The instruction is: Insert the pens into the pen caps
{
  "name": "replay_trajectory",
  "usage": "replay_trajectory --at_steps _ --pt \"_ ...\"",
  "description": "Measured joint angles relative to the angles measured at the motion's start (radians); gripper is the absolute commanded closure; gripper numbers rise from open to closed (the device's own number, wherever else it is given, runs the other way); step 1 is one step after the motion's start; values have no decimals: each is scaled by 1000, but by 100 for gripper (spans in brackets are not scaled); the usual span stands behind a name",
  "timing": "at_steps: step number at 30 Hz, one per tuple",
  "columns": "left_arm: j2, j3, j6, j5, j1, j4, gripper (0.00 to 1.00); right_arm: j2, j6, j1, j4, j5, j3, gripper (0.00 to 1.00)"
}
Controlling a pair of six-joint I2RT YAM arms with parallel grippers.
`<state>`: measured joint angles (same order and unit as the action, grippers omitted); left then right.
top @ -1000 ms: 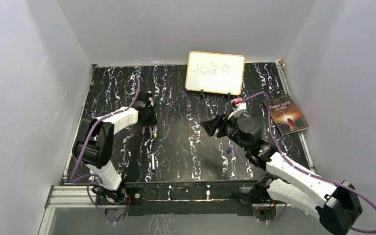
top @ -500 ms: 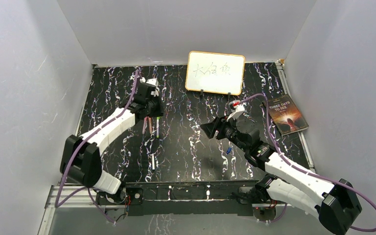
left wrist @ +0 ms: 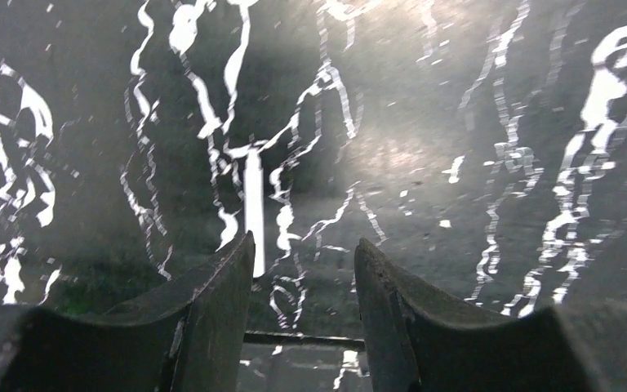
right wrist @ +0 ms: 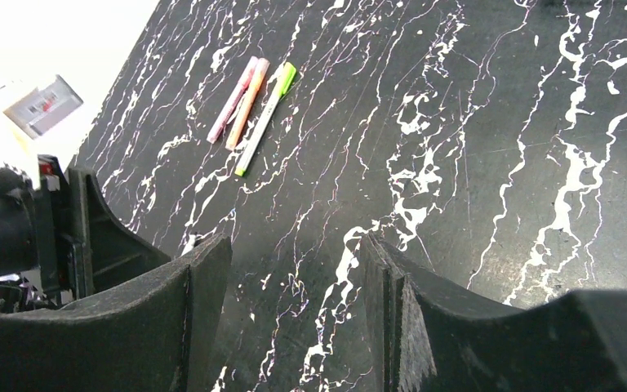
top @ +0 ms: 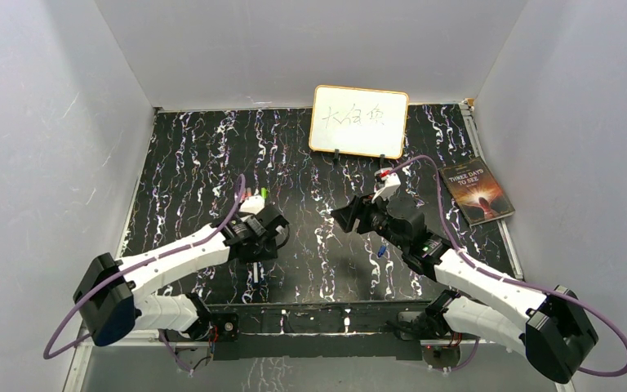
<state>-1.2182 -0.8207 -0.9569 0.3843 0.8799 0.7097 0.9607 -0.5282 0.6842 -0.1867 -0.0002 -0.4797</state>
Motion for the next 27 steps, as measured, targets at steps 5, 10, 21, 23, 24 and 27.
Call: replay_trajectory --at_steps 5,10,21,23,24,27 --pt "-38 0 -72 19 19 118 57 3 0 0 -5 -1 0 43" --pt "-40 8 -76 -4 18 129 59 3 0 0 -5 -1 0 43" --pt "-71 71 -4 -97 -62 69 63 1 3 -6 -4 -2 0 43" --pt "-67 80 16 -111 -85 54 63 1 3 -7 -4 -2 0 43" --pt "-67 85 24 -117 -96 48 63 1 3 -8 -4 -3 0 43" --pt "-70 97 49 -140 -113 29 64 1 3 -10 -4 -3 0 43"
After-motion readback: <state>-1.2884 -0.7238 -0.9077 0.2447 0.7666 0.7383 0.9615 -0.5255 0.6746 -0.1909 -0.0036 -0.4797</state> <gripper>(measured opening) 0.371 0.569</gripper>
